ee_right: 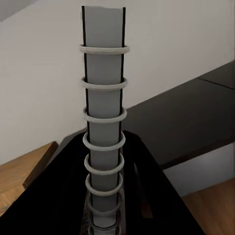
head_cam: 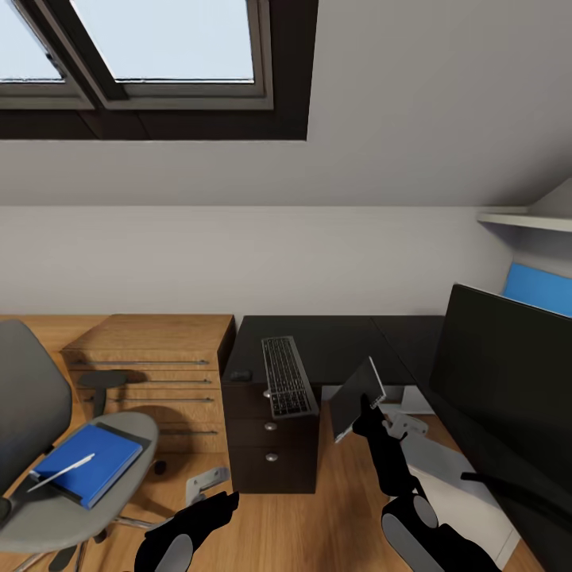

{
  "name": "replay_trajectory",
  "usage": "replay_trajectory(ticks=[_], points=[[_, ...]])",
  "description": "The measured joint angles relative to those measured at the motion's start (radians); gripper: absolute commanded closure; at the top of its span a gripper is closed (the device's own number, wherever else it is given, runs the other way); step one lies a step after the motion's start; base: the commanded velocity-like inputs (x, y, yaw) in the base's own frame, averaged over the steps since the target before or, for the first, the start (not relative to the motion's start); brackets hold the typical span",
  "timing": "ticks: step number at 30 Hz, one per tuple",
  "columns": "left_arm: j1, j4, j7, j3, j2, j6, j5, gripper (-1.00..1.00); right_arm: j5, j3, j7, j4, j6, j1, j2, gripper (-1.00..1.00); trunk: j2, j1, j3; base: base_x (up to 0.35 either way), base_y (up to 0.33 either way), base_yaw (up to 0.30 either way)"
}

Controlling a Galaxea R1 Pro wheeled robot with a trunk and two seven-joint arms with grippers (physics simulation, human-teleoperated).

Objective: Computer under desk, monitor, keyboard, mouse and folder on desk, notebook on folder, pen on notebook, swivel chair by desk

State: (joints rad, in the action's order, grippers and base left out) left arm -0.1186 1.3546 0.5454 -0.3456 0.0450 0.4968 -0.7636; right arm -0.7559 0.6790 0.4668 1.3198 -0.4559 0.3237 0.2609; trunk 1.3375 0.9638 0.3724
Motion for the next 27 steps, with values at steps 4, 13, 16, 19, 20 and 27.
replay_trajectory(ticks=[4,13,16,19,20,27], points=[[0.000,0.000,0.000,0.000,0.000,0.000,0.000,-1.00,0.000,0.000,0.003,0.000,-0.003,0.000,0.000,1.00,-0.028,-0.015,-0.013,0.000,0.000,0.000],[0.000,0.000,0.000,0.000,0.000,0.000,0.000,-1.00,-0.009,0.002,0.004,0.000,-0.004,0.000,-0.003,1.00,-0.091,-0.050,-0.041,0.000,0.000,0.000],[0.000,0.000,0.000,0.000,0.000,0.000,0.000,-1.00,-0.021,0.000,0.005,0.001,-0.004,0.000,-0.004,1.00,-0.112,-0.061,-0.050,0.000,0.000,0.000],[0.000,0.000,0.000,-0.005,-0.001,0.000,0.000,-1.00,-0.067,-0.015,0.005,0.004,-0.004,0.000,-0.004,1.00,-0.133,-0.073,-0.060,0.000,0.000,0.000],[0.000,0.000,0.000,-0.008,-0.001,0.000,-0.001,-1.00,-0.088,-0.024,0.005,0.004,-0.003,0.000,-0.004,1.00,-0.140,-0.077,-0.063,0.000,0.000,0.000],[0.000,-0.003,0.000,-0.047,-0.001,0.001,-0.001,-1.00,-0.569,-0.191,-0.001,0.005,0.031,0.007,-0.007,1.00,-0.175,-0.096,-0.078,0.000,0.000,0.000]])
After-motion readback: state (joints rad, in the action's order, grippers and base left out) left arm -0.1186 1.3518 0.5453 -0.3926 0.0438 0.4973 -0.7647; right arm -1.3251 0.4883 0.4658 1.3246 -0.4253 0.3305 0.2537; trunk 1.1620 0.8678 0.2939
